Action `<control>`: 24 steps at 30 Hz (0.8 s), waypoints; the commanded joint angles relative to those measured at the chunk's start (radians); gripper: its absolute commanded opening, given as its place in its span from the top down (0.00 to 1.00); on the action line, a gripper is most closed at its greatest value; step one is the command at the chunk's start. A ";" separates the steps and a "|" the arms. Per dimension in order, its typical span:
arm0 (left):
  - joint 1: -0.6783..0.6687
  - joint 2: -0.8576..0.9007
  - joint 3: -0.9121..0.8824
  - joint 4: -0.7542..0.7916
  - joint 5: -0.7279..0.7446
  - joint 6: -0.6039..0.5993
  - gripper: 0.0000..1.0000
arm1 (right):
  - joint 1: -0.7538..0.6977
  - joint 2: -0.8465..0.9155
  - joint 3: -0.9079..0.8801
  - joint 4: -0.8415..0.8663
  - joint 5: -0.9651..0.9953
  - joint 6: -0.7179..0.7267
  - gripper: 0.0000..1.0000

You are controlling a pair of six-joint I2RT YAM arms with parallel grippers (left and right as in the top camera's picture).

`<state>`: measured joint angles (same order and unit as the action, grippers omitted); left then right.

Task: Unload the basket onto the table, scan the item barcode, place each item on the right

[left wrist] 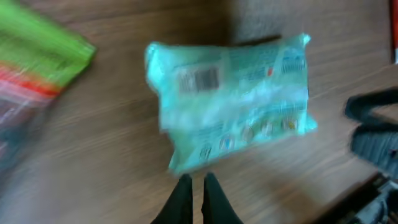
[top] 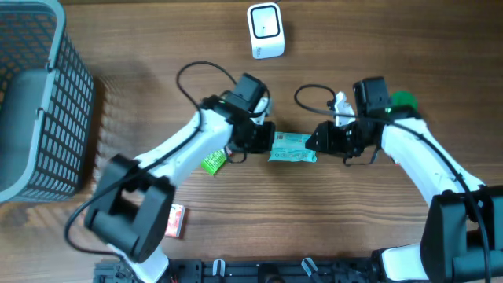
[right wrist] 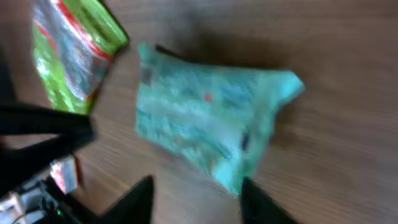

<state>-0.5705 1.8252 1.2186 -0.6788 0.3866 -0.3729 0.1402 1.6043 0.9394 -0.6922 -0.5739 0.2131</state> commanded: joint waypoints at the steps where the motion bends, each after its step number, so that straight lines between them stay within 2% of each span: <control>1: -0.021 0.045 -0.006 0.069 -0.010 -0.002 0.96 | 0.003 0.013 -0.107 0.092 -0.137 0.035 0.70; 6: -0.021 0.047 -0.006 0.145 -0.010 0.000 0.96 | 0.003 0.013 -0.206 0.258 -0.198 0.053 0.89; 10: -0.021 0.056 -0.006 0.187 -0.029 0.007 0.96 | 0.003 0.013 -0.214 0.298 -0.208 0.065 0.94; 18: -0.023 0.132 -0.006 0.242 -0.029 0.006 0.96 | 0.003 0.013 -0.214 0.363 -0.212 0.103 0.96; 24: -0.039 0.161 -0.007 0.242 -0.025 -0.002 0.96 | 0.003 0.019 -0.215 0.342 -0.141 0.101 0.96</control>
<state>-0.5911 1.9537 1.2163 -0.4339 0.3653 -0.3725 0.1410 1.6054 0.7277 -0.3382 -0.7494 0.3103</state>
